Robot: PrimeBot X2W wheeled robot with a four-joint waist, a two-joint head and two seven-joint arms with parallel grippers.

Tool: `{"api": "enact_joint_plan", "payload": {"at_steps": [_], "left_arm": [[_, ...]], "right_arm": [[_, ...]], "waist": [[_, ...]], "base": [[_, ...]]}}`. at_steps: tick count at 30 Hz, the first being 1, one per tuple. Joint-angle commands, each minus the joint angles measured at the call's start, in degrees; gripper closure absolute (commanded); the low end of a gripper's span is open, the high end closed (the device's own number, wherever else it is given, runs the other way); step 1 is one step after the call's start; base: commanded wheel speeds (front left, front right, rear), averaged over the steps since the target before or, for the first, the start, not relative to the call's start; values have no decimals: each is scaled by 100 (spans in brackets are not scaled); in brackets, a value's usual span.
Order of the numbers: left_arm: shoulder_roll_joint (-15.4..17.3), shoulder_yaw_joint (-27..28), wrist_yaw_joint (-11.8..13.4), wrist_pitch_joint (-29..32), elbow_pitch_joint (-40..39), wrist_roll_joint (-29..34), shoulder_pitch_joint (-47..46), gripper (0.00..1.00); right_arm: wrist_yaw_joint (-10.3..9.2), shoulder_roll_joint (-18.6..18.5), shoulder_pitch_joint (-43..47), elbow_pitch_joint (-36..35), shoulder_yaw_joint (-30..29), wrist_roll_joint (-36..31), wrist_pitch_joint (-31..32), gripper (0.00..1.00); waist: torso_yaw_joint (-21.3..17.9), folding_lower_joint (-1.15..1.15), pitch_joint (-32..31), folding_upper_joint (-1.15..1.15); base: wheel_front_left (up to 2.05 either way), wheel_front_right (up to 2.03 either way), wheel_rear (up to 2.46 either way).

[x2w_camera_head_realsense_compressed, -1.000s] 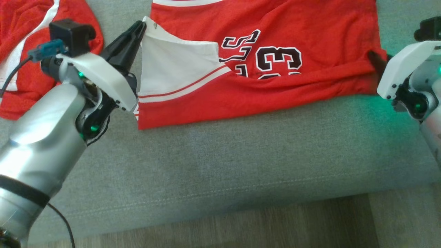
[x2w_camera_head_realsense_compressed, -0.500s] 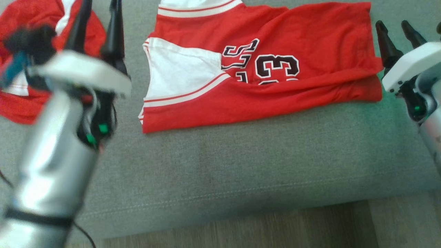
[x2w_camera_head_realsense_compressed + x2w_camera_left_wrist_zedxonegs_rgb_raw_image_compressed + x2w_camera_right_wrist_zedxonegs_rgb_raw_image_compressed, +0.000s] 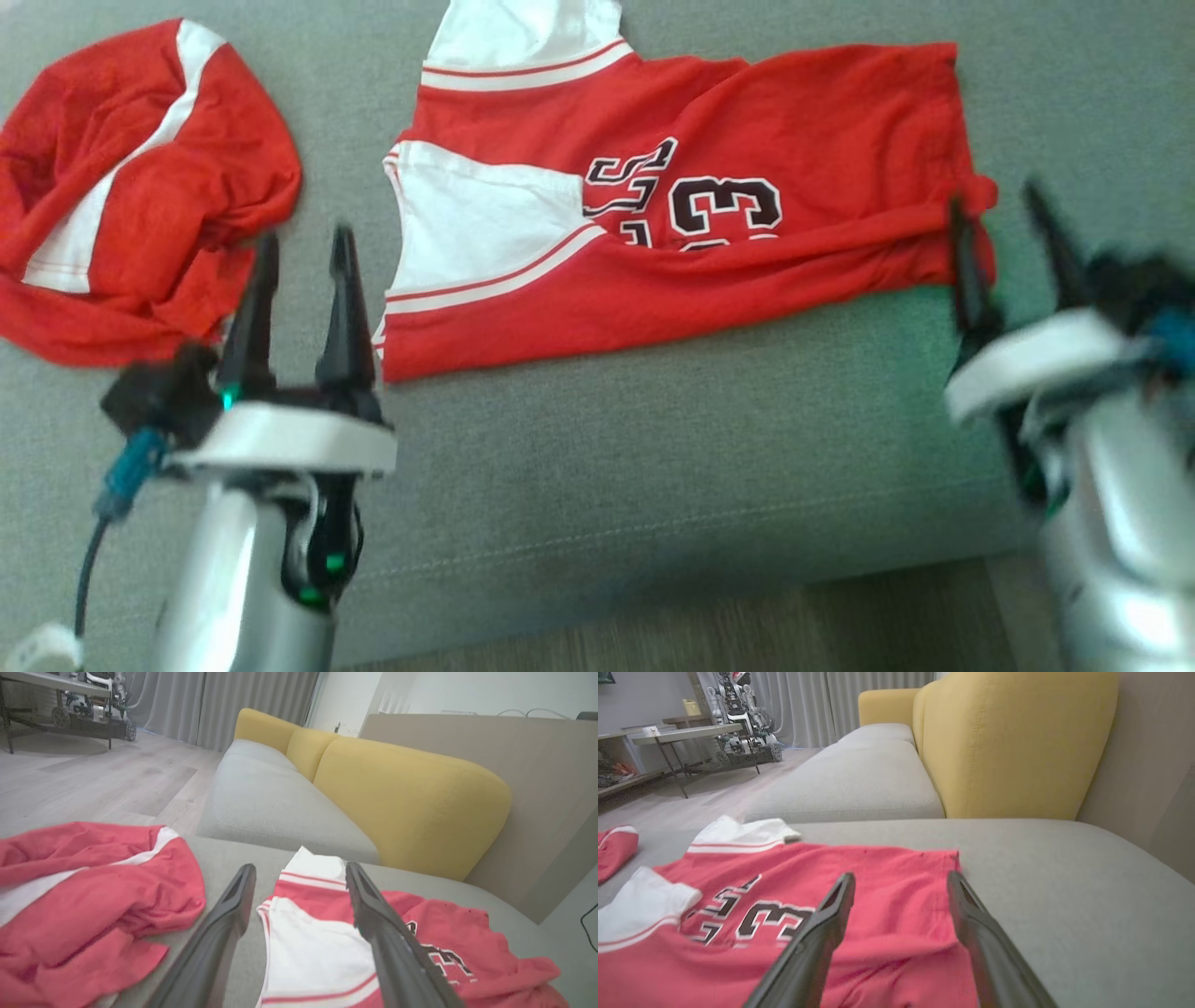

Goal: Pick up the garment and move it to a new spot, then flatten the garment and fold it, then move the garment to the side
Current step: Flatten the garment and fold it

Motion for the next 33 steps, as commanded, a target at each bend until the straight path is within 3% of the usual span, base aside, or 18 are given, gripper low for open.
{"api": "enact_joint_plan", "payload": {"at_steps": [1, 5, 10, 16, 26, 33], "left_arm": [[50, 259, -30, -29, -172, 52, -96, 0], [37, 219, 18, -29, -184, 12, 166, 0], [35, 67, 134, -29, -37, -92, 308, 0], [34, -5, 270, -29, 370, -84, 226, 0], [34, 4, 549, -29, 2037, 63, -333, 0], [34, 160, 782, -29, 2785, 285, -633, 0]], "right_arm": [[-1, 42, -33, -296, 14, -108, -51, 0], [-1, 480, 530, -708, -320, -535, -52, 0], [-1, 692, 877, -803, -487, -727, -52, 0], [-1, 756, 885, -806, -463, -707, -52, 0], [-1, 767, 789, -845, -329, -526, -52, 0], [-1, 768, 797, -857, -310, -478, -52, 0]], "waist": [[-9, 0, -22, 0], [-43, 0, -68, 0], [-94, 0, -94, 0], [-240, 0, -57, 0], [-533, 0, 117, 0], [-624, 0, 159, 0]], "base": [[0, 0, 0], [0, 0, 0], [0, 0, 0], [0, 0, 0], [0, 0, 0], [0, 0, 0]]}}
